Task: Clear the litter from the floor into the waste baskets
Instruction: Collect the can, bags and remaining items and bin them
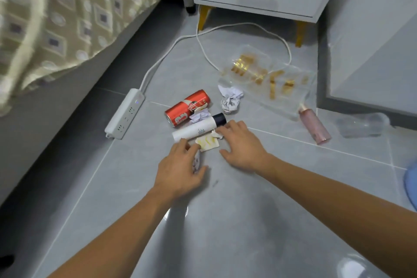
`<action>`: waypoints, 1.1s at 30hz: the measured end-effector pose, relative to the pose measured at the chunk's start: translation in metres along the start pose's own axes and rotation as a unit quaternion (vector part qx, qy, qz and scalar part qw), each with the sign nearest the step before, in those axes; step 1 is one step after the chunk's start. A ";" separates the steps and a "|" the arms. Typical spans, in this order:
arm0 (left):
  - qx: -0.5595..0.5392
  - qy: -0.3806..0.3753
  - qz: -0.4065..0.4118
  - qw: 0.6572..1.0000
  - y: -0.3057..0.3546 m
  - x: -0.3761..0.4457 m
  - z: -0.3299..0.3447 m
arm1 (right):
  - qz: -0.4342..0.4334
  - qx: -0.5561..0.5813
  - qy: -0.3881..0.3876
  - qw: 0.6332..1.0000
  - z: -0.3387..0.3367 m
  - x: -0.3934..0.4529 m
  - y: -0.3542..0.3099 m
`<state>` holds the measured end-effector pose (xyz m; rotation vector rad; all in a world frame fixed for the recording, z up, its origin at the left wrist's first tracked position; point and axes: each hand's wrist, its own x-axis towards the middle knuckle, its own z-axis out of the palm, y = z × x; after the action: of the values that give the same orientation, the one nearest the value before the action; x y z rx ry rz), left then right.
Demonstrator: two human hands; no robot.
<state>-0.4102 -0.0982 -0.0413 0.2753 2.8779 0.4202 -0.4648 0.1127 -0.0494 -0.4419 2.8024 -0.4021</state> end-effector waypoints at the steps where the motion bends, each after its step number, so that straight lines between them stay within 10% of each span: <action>1: -0.003 -0.011 -0.008 1.000 0.000 -0.007 0.004 | -0.009 -0.015 0.010 1.000 0.003 0.000 -0.001; 10: -0.054 0.008 0.004 0.999 0.008 -0.017 0.017 | -0.017 0.001 0.052 0.999 0.010 -0.015 0.016; 18: -0.132 0.030 0.181 0.974 0.104 0.008 -0.002 | 0.094 0.117 0.157 0.976 -0.041 -0.102 0.057; 33: -0.225 -0.045 0.544 0.807 0.439 -0.101 -0.016 | 0.418 0.028 0.402 0.814 -0.154 -0.483 0.128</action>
<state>-0.2508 0.2896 0.1243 1.7693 2.1049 1.1726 -0.1030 0.4262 0.1616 1.2446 3.3092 -0.5258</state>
